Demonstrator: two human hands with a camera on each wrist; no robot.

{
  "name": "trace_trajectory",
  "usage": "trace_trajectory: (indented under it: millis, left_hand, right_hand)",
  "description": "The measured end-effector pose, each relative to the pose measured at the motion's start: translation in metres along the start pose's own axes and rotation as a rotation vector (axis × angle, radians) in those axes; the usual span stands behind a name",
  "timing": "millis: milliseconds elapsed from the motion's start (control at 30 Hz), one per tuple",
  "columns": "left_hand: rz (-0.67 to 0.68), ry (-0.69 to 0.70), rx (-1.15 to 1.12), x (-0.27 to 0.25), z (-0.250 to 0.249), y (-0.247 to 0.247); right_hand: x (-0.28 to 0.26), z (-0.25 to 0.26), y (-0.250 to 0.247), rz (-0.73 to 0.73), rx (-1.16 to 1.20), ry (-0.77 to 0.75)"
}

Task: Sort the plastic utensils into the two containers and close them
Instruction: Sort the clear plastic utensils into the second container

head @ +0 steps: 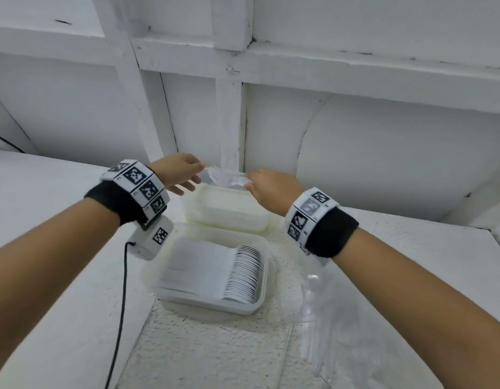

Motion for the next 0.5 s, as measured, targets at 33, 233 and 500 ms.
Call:
trace_trajectory:
  millis: [33, 233, 500]
  left_hand:
    - [-0.004, -0.005, 0.114, 0.007, 0.004, -0.003]
    - [0.089, -0.114, 0.493, 0.038, 0.025, 0.006]
    - [0.122, -0.155, 0.370, 0.060, 0.041, 0.018]
  right_hand:
    - [0.013, -0.003, 0.005, 0.029, 0.004, 0.017]
    - [0.063, -0.016, 0.039, 0.179, -0.088, 0.052]
    - [0.079, -0.029, 0.072, 0.270, -0.070, 0.110]
Point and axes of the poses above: each hand's wrist, its own x-axis towards the middle knuckle, its own y-axis out of the palm, z = x × y, the point moved 1 cm from there along x, towards the middle knuckle, and after that the axes turned 14 degrees about x, right-handed, at the moved point
